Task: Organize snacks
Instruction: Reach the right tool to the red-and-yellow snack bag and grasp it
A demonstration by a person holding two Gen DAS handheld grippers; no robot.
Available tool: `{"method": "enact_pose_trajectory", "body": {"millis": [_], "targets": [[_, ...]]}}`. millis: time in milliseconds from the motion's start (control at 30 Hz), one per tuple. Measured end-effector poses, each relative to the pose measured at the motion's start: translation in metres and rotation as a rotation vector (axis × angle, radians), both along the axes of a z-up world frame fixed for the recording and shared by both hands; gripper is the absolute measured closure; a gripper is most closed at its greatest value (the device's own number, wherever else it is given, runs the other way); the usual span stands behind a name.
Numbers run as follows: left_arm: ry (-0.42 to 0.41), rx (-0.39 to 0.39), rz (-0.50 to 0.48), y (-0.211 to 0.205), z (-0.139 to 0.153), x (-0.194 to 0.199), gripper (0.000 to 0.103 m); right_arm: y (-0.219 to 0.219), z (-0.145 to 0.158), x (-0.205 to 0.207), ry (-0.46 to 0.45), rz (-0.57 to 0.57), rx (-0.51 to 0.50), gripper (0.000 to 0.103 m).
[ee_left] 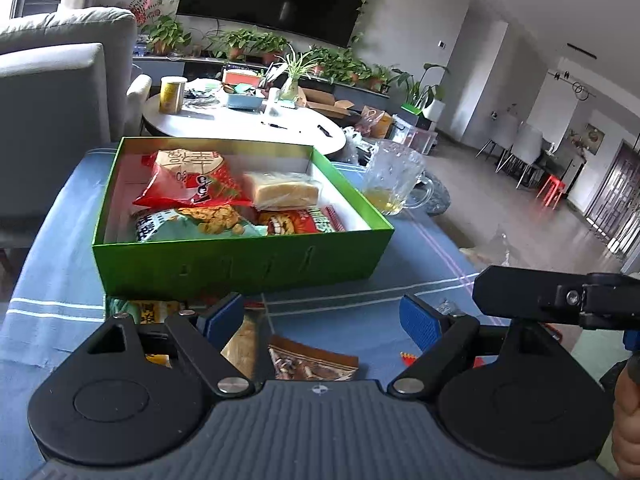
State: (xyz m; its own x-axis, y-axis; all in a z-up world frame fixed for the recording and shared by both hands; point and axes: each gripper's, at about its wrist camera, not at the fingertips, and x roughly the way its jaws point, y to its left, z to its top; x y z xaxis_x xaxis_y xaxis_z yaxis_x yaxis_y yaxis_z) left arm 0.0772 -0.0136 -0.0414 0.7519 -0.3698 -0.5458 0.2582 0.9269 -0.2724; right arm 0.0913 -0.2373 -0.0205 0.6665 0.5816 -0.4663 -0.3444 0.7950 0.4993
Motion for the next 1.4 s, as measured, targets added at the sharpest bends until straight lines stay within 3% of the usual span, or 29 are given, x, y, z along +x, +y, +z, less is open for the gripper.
{"method": "enact_pose_trajectory", "body": {"millis": [867,1100,1233,1400], "targets": [[0.052,-0.004,0.048,0.005,-0.016,0.0,0.019,-0.006,-0.009,-0.008,0.024,-0.025,-0.039,0.042],[0.043,0.042,0.083,0.004,-0.015,-0.008,0.019,-0.005,-0.009,-0.012,0.021,-0.034,-0.095,0.042],[0.051,0.019,0.028,-0.003,-0.014,-0.012,0.019,-0.017,-0.008,-0.021,-0.002,-0.057,-0.178,0.042],[0.074,0.005,-0.107,-0.027,-0.017,-0.018,0.019,-0.052,-0.022,-0.031,0.06,-0.151,-0.221,0.042]]}}
